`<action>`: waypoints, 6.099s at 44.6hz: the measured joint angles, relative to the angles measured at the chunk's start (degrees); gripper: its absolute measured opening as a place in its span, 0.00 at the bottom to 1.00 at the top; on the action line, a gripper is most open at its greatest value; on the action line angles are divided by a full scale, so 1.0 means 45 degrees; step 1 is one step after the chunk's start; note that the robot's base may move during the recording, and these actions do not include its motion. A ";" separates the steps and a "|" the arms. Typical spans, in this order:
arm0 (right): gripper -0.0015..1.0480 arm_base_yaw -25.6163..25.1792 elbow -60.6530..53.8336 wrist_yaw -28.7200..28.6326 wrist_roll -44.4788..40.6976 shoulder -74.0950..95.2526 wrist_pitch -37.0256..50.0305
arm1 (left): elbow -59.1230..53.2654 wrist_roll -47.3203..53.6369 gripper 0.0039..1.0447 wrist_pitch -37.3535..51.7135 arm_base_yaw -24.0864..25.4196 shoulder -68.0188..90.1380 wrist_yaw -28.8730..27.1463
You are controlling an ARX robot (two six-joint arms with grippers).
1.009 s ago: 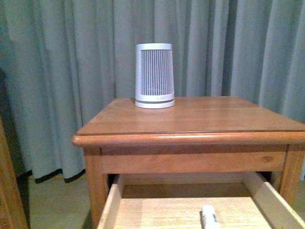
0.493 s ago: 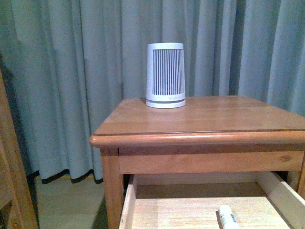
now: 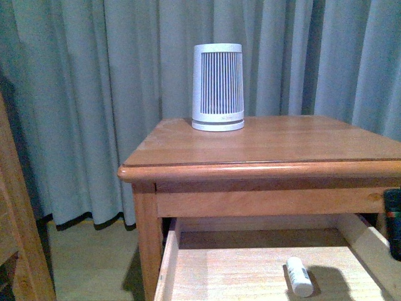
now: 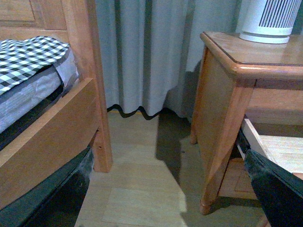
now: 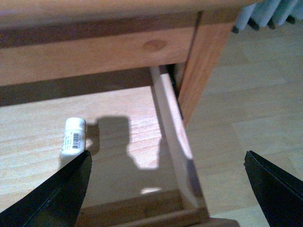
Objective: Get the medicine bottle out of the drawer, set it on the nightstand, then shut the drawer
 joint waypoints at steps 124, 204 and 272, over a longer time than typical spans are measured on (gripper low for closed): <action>0.26 0.0010 0.5867 0.1520 -0.2448 0.1564 0.0486 | 0.0000 0.0000 0.94 0.0000 0.0000 0.0000 0.0005; 0.93 0.3453 -0.5727 0.1661 0.2093 -0.7218 -0.1248 | 0.0000 0.0000 0.94 0.0000 0.0000 0.0000 0.0000; 0.93 -0.0243 0.3366 -0.0359 -0.1258 1.0234 0.9292 | 0.0000 0.0000 0.94 0.0000 0.0000 0.0000 0.0000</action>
